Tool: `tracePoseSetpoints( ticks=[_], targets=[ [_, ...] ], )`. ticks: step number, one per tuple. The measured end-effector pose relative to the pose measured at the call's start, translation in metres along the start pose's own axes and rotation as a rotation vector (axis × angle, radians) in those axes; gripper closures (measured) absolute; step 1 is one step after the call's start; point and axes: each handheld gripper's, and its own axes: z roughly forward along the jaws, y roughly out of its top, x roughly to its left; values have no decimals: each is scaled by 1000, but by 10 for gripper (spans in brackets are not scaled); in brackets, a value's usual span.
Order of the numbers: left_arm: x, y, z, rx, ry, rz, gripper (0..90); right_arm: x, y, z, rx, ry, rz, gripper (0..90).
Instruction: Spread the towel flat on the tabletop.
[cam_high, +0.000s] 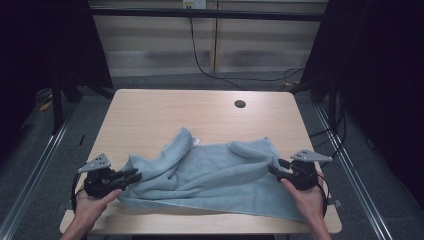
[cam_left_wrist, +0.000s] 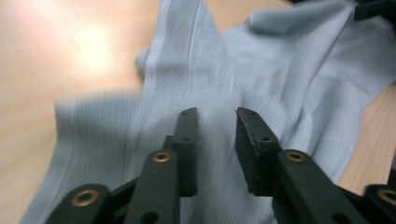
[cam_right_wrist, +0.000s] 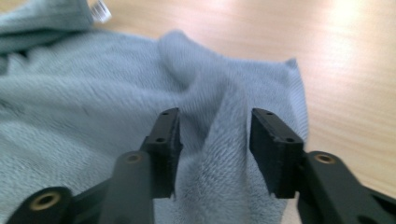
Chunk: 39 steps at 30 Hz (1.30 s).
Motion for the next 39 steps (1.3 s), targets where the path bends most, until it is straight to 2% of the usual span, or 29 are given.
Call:
tracePoseSetpoints(
  ticks=[2, 3, 4, 5, 7, 8, 9, 10, 11, 13, 14, 15, 16, 17, 18, 19, 20, 21, 22, 23, 24, 27, 29, 30, 33, 35, 38, 39],
  targets=[
    [-4, 12, 1, -20, -26, 19, 625, 2, 6, -10, -51, 19, 8, 479],
    [-5, 17, 2, -21, -27, 34, 625, 2, 6, -10, -51, 19, 8, 479],
    [-8, 24, 5, -25, -31, 43, 590, 7, 8, -12, -64, 47, -1, 493],
    [-8, 30, 9, -28, -31, 42, 590, 7, 8, -12, -64, 47, -1, 493],
    [-7, 39, 23, -1, -59, 33, 559, 17, 8, -8, -61, 84, -29, 551],
    [-8, 42, 33, 19, -72, 45, 541, 20, 7, -6, -56, 96, -36, 587],
    [-8, 44, 44, 48, -69, 60, 515, 28, 4, 1, -54, 149, -37, 650],
    [-7, 45, 56, 78, -61, 71, 515, 28, 4, 1, -54, 149, -37, 650],
    [-6, 44, 68, 99, -59, 69, 495, 32, 2, 7, -27, 172, -39, 655],
    [-7, 42, 85, 119, -31, 85, 408, 41, -3, 18, 34, 166, -85, 650],
    [-8, 39, 93, 140, -25, 100, 376, 47, -8, 28, 76, 211, -93, 582],
    [-8, 38, 97, 155, -11, 109, 376, 47, -8, 28, 76, 211, -93, 582],
    [-6, 35, 102, 176, 11, 117, 350, 48, -11, 31, 89, 216, -101, 547],
    [-1, 31, 107, 204, 26, 109, 332, 51, -13, 34, 107, 218, -104, 495],
    [2, 29, 110, 216, 40, 96, 334, 53, -15, 38, 133, 214, -113, 463],
    [12, 21, 112, 253, 82, 83, 412, 55, -19, 41, 149, 215, -114, 428],
    [12, 21, 112, 253, 82, 83, 534, 55, -19, 41, 149, 215, -114, 428],
    [14, 17, 112, 265, 116, 95, 534, 56, -20, 41, 155, 213, -111, 411],
    [18, 14, 111, 261, 121, 94, 601, 57, -23, 40, 171, 215, -108, 397],
    [22, 13, 107, 246, 120, 75, 669, 59, -26, 38, 183, 214, -116, 394],
    [23, 13, 104, 245, 143, 80, 724, 61, -32, 35, 194, 190, -130, 387],
    [28, 9, 98, 235, 120, 52, 748, 55, -49, 34, 207, 145, -112, 370],
    [29, 5, 94, 219, 88, 24, 748, 55, -50, 35, 190, 147, -121, 369],
    [28, 3, 93, 218, 76, 6, 746, 57, -48, 39, 187, 121, -156, 390],
    [24, -1, 87, 201, 66, 4, 741, 59, -45, 45, 186, 101, -161, 418],
    [23, -3, 83, 191, 37, -14, 739, 57, -39, 51, 185, 96, -167, 522],
    [21, -5, 77, 185, 21, -27, 742, 49, -31, 60, 182, 99, -161, 789],
    [20, -5, 76, 185, 6, -27, 748, 43, -26, 66, 186, 104, -145, 827]
  ],
)
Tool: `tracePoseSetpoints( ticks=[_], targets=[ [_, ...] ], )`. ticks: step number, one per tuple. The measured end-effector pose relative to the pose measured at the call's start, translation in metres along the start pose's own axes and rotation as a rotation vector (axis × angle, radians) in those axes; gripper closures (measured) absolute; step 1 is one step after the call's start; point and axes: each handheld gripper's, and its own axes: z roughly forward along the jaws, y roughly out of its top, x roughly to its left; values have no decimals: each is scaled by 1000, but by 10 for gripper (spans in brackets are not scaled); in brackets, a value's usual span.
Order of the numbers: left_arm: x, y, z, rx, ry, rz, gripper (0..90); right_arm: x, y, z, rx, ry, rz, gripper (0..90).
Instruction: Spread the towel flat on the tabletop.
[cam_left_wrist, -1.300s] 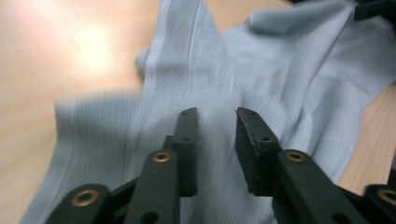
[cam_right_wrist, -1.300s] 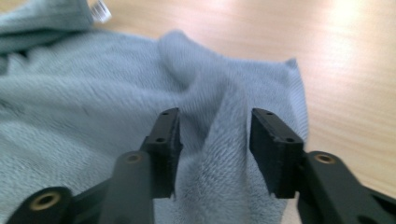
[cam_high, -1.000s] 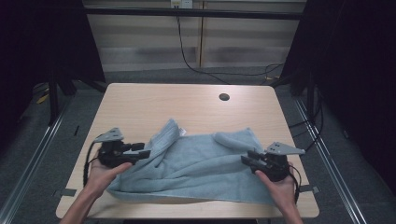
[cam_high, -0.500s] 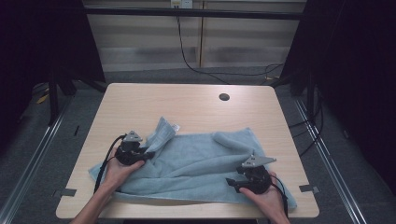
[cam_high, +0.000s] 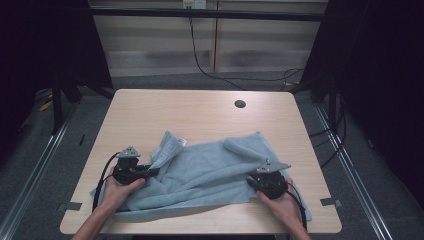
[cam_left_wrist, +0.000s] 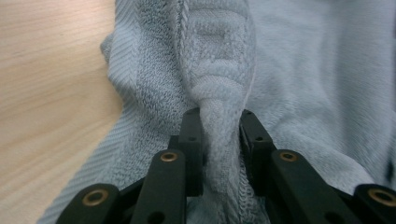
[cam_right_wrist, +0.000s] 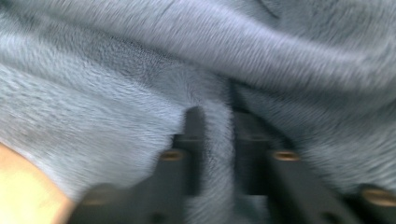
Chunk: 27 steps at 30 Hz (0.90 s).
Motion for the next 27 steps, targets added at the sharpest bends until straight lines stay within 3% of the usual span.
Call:
tracePoseSetpoints(
  ticks=[8, 9, 11, 15, 19, 21, 25, 27],
  targets=[
    [-11, -10, -13, -18, -45, -26, 755, -46, 36, 34, 4, -30, 75, 844],
    [-12, -13, -14, -12, -58, -31, 755, -58, 46, 43, -3, -36, 94, 845],
    [-16, -18, -15, -4, -66, -27, 755, -62, 49, 46, -7, -39, 92, 844],
    [-24, -23, -19, 4, -94, -34, 749, -74, 60, 61, -47, -29, 146, 836],
    [-29, -24, -29, -37, -94, -22, 724, -63, 65, 58, -70, -15, 143, 674],
    [-26, -21, -33, -54, -85, -16, 701, -52, 67, 48, -79, -4, 107, 594],
    [-23, -10, -40, -97, -70, -20, 662, -28, 70, 24, -134, 42, 62, 564],
    [-23, -1, -43, -131, -87, -14, 640, -14, 70, 18, -141, 106, 42, 567]
  ],
)
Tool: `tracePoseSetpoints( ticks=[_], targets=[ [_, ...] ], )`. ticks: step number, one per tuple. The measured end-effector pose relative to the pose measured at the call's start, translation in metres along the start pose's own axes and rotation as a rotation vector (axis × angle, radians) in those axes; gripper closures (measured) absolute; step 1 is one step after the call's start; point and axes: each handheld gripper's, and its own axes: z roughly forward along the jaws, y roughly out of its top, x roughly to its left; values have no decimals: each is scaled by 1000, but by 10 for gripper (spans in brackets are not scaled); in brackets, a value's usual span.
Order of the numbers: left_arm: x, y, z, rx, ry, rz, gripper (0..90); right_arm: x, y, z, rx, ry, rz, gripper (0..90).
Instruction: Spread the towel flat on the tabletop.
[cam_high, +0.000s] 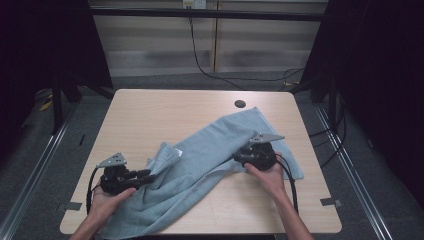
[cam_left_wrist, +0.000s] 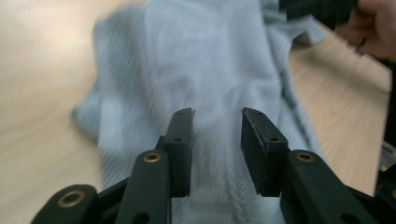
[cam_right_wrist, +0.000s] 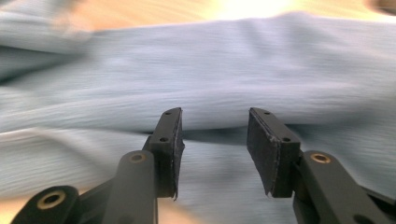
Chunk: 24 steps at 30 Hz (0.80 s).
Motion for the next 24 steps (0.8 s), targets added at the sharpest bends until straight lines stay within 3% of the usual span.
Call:
tracePoseSetpoints(
  ticks=[4, 7, 10, 12, 13, 16, 18, 19, 22, 24],
  targets=[
    [1, 22, 7, 0, 12, 49, 584, 33, 0, 8, 31, 86, -75, 567],
    [9, 33, 26, 37, 41, 67, 516, 53, 4, 18, 29, 138, -97, 528],
    [16, 34, 47, 71, 55, 84, 457, 68, 8, 33, 44, 178, -128, 454],
    [22, 30, 62, 117, 86, 72, 423, 74, 7, 41, 57, 196, -134, 414],
    [25, 28, 66, 130, 84, 65, 436, 75, 5, 44, 64, 206, -139, 400],
    [29, 24, 67, 148, 101, 81, 710, 79, -2, 52, 109, 207, -145, 401],
    [30, 25, 59, 114, 104, 63, 820, 80, -9, 52, 128, 208, -167, 538],
    [31, 26, 54, 101, 114, 58, 833, 80, -12, 51, 136, 204, -177, 655],
    [37, 23, 40, 71, 125, 32, 842, 75, -19, 39, 143, 216, -166, 871],
    [41, 20, 30, 53, 135, 17, 844, 71, -21, 31, 129, 219, -157, 893]
  ],
)
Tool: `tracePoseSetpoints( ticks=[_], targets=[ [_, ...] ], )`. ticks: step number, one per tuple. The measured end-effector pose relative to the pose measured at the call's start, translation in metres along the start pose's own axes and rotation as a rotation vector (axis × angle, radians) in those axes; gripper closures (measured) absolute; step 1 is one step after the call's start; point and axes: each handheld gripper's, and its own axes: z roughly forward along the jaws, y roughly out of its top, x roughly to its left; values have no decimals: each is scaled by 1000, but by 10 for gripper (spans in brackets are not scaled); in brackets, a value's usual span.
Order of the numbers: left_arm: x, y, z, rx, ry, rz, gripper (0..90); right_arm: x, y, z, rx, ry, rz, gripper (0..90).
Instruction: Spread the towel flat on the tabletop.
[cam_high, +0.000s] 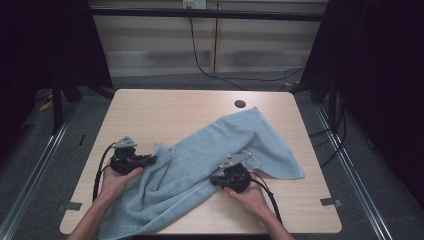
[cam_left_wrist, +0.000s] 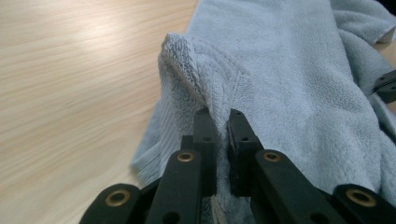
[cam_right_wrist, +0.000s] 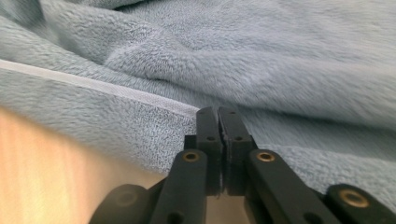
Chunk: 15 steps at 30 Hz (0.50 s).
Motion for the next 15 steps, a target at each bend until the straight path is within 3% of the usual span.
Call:
tracePoseSetpoints(
  ticks=[5, 8, 12, 15],
  targets=[
    [9, -11, -24, -8, 42, -40, 846, 2, -11, -26, -4, -10, 6, 898],
    [11, -24, -39, 6, 57, -56, 847, 3, -23, -46, -15, -41, 17, 898],
    [6, -44, -54, 0, 48, -61, 846, -1, -45, -74, -36, -89, 60, 898],
    [2, -54, -63, -11, 14, -69, 844, -2, -62, -93, -56, -109, 98, 898]
  ],
)
